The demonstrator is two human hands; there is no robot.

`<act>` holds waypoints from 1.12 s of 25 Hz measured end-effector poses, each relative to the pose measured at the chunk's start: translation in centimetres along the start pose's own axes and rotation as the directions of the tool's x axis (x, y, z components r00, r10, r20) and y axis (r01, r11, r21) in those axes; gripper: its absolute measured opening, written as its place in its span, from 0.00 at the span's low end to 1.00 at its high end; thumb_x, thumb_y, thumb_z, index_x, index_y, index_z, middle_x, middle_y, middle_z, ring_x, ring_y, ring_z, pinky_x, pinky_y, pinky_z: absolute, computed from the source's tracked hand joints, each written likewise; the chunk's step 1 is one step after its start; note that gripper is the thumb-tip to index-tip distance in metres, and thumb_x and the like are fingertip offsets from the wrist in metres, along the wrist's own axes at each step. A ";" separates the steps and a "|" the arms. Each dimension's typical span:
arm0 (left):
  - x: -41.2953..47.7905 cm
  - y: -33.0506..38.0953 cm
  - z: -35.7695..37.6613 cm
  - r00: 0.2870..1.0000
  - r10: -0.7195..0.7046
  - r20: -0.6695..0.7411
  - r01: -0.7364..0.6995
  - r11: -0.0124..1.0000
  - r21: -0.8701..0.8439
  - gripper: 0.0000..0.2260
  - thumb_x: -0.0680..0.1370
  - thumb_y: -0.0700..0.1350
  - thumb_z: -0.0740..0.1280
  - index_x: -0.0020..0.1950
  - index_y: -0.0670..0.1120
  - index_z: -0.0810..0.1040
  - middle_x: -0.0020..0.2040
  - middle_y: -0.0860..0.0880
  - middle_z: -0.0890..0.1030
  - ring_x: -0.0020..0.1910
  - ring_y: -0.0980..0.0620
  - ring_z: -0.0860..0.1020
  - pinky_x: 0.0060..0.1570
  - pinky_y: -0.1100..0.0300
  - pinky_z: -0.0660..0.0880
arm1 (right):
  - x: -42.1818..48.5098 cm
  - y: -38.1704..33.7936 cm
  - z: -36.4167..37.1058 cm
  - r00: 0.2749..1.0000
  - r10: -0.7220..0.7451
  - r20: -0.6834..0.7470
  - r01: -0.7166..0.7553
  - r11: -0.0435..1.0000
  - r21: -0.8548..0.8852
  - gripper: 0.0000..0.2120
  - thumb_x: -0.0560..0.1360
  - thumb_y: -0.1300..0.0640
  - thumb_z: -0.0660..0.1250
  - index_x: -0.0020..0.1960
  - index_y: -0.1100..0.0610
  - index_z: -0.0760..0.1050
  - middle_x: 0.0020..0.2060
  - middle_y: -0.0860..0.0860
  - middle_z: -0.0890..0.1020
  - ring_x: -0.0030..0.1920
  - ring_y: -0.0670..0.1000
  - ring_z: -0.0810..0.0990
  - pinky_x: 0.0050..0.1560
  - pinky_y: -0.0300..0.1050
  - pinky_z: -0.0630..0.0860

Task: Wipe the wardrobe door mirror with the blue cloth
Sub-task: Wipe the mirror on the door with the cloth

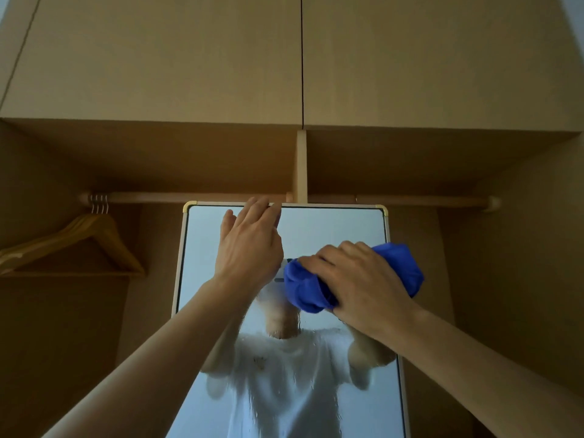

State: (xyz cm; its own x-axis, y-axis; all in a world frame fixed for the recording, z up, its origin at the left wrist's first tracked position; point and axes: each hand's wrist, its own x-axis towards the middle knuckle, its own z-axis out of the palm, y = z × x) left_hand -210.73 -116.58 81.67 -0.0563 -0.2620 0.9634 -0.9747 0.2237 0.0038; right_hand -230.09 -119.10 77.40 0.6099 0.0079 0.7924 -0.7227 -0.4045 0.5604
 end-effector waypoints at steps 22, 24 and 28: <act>0.6 2.8 1.9 0.999 0.032 -0.036 -0.029 0.997 0.077 0.24 0.80 0.47 0.63 0.77 0.50 0.67 0.74 0.46 0.70 0.77 0.44 0.63 0.77 0.42 0.54 | -0.4 5.5 -1.3 0.997 0.060 -0.056 -0.060 0.998 0.002 0.22 0.71 0.57 0.73 0.64 0.52 0.75 0.51 0.50 0.83 0.48 0.56 0.80 0.53 0.54 0.75; 0.4 3.2 2.1 0.999 0.014 -0.033 -0.011 0.997 0.076 0.25 0.80 0.47 0.63 0.77 0.51 0.66 0.75 0.46 0.68 0.78 0.44 0.61 0.77 0.41 0.53 | -2.5 4.2 -0.7 0.999 0.039 -0.027 -0.039 0.999 0.004 0.21 0.71 0.55 0.74 0.63 0.51 0.75 0.50 0.50 0.83 0.46 0.54 0.80 0.51 0.53 0.76; 0.2 3.6 2.2 1.000 -0.010 -0.004 0.010 0.997 0.079 0.28 0.80 0.48 0.63 0.79 0.53 0.60 0.77 0.46 0.64 0.80 0.44 0.57 0.77 0.39 0.50 | -3.8 3.8 -0.4 1.000 0.021 0.000 -0.021 1.000 0.000 0.19 0.74 0.55 0.71 0.65 0.52 0.75 0.50 0.50 0.83 0.45 0.54 0.81 0.50 0.52 0.76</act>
State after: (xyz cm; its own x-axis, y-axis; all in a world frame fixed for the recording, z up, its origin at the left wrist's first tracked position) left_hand -214.74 -117.93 81.31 -0.0458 -0.2604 0.9644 -0.9892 0.1464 -0.0074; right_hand -235.35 -120.27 76.61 0.5946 -0.0004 0.8041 -0.7355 -0.4042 0.5437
